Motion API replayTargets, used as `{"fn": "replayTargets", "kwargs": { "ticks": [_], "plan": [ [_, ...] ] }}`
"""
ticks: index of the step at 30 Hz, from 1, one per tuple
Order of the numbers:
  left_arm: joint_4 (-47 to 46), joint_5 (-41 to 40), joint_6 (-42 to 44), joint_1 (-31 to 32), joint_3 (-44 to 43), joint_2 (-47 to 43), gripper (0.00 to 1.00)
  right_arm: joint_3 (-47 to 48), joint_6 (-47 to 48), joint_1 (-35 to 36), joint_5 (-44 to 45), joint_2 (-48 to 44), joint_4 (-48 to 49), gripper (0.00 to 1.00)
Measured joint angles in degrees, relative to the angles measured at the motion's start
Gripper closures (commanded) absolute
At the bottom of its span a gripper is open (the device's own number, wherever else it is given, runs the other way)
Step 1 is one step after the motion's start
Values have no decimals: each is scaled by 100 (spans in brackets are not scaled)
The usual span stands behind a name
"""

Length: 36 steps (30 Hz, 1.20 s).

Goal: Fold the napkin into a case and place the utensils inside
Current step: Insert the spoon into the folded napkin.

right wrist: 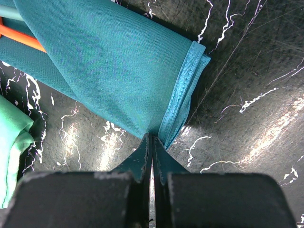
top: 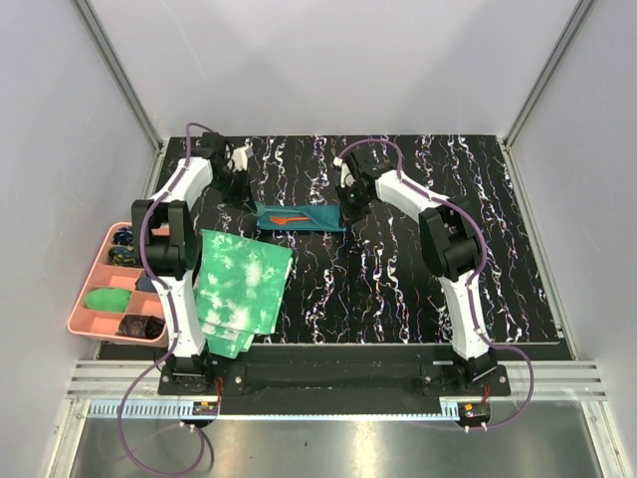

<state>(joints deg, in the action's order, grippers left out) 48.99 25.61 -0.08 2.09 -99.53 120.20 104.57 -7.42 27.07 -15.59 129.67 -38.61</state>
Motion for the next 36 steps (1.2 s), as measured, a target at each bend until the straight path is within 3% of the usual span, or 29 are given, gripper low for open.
{"fn": "replayTargets", "kwargs": {
  "ticks": [16, 36],
  "plan": [
    [44, 542, -284, 122, -284, 566, 100, 4, 11, 0, 0, 7, 0, 100],
    [68, 149, -627, 348, -538, 588, 100, 31, 13, 0, 0, 44, -2, 100]
  ]
}}
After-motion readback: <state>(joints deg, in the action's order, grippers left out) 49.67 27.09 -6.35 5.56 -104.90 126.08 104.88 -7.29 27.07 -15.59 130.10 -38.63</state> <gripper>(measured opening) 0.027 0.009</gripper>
